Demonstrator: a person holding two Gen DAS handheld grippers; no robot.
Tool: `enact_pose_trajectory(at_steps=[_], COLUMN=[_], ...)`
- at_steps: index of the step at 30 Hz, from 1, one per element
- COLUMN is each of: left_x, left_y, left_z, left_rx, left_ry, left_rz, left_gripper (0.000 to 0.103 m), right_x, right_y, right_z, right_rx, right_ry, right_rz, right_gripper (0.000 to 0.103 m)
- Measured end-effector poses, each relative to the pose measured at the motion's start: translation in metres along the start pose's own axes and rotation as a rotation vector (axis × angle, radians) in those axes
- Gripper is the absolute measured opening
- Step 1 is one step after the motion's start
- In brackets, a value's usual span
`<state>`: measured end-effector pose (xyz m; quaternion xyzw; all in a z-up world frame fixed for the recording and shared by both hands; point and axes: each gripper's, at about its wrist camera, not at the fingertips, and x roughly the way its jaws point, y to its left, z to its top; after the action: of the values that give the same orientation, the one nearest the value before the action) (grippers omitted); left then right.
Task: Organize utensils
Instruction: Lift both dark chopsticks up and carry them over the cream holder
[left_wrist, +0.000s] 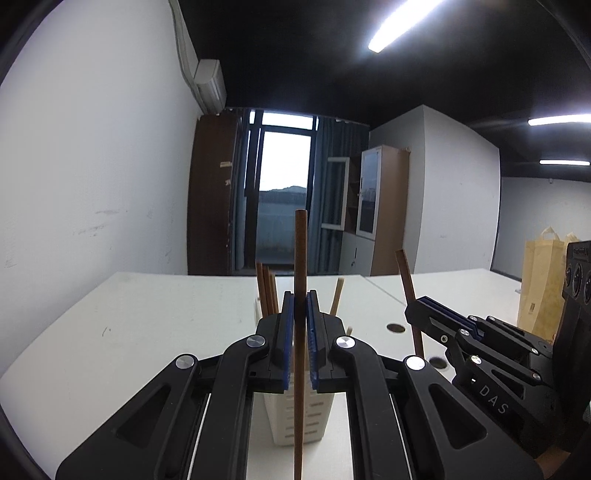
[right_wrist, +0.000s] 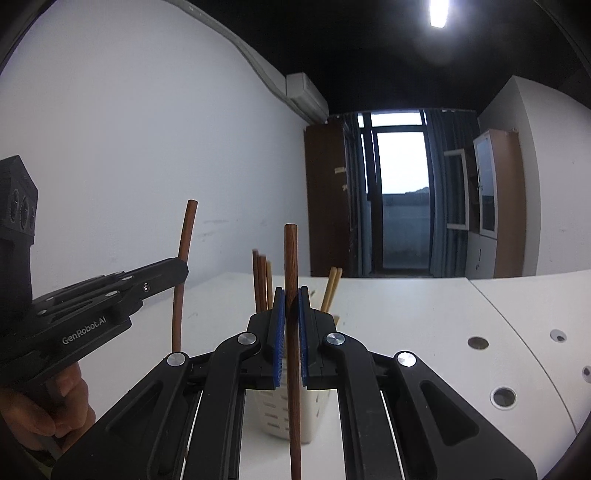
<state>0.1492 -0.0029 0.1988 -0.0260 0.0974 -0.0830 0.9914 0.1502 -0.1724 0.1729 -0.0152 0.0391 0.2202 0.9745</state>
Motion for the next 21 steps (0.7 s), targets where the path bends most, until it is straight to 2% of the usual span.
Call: enact_pose_trajectory(at_steps=[8,17,21], left_x=[0.005,0.011,0.01], left_y=[0.0,-0.008,-0.011], left_z=[0.017,0.021,0.02], left_rx=[-0.021,-0.006,0.012], left_ry=[-0.091,-0.176,-0.243], left_rz=[0.004,0.006,0.028], left_gripper=[0.006,0.006,0.006], right_x=[0.011,0.026,0.031], right_y=[-0.013,-0.021,-0.022], right_z=[0.02,0.035,0.037], right_rx=[0.029,0.073,0.083], right_ry=[-0.098,-0.2,-0.24], right_rz=[0.019,0.064,0.082], right_gripper=[0.008,0.008,0.008])
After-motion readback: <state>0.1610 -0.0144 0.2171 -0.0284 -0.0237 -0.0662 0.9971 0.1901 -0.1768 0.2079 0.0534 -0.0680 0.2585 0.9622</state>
